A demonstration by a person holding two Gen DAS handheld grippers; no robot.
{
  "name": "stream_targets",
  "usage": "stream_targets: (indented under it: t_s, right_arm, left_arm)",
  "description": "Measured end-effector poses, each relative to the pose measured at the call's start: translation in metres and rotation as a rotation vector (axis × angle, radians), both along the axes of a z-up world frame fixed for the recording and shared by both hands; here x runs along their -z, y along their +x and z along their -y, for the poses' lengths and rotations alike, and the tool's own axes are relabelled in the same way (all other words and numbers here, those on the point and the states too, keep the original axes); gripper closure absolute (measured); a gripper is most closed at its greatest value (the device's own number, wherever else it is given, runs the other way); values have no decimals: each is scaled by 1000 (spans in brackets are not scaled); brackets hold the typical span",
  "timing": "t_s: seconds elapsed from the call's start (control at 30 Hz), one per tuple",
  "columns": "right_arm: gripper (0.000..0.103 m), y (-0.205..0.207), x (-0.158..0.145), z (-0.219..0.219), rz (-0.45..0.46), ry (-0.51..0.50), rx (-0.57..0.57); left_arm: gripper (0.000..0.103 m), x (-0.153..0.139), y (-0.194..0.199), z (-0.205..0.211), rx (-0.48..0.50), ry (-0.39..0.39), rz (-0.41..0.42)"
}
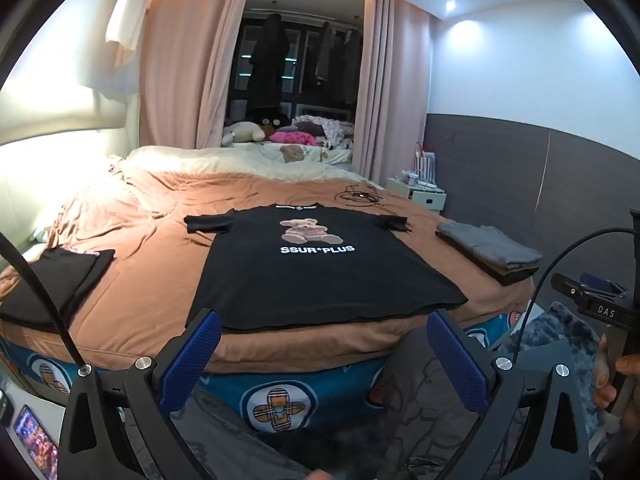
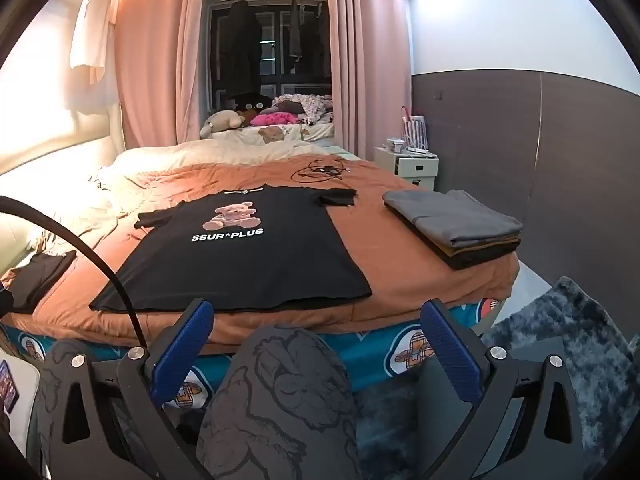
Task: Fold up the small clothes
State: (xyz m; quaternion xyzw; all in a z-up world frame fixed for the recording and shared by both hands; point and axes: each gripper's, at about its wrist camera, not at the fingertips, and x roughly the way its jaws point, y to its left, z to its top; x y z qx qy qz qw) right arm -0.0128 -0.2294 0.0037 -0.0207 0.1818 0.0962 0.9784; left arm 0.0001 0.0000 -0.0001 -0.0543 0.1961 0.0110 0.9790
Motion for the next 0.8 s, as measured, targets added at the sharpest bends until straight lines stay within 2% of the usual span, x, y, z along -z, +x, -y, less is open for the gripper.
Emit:
stream_targets:
  t_s: [0.17,0.27,0.43,0.8]
  right_arm:
    - [0,-5,-1,3,10,15,-6]
    - [0,-4,3,1,3,6,-1]
    - [0,-2,-1,3,2,-2,4]
    - [0,-3,-3,4,-1,7,9]
  left_arm:
    - [0,-2,0,-2,11,-13,8]
    - [0,-3,-8,5,28,12,29]
    - [0,-3,-9,8,46,-8,15]
    - [0,-3,-10,12,61,7,9]
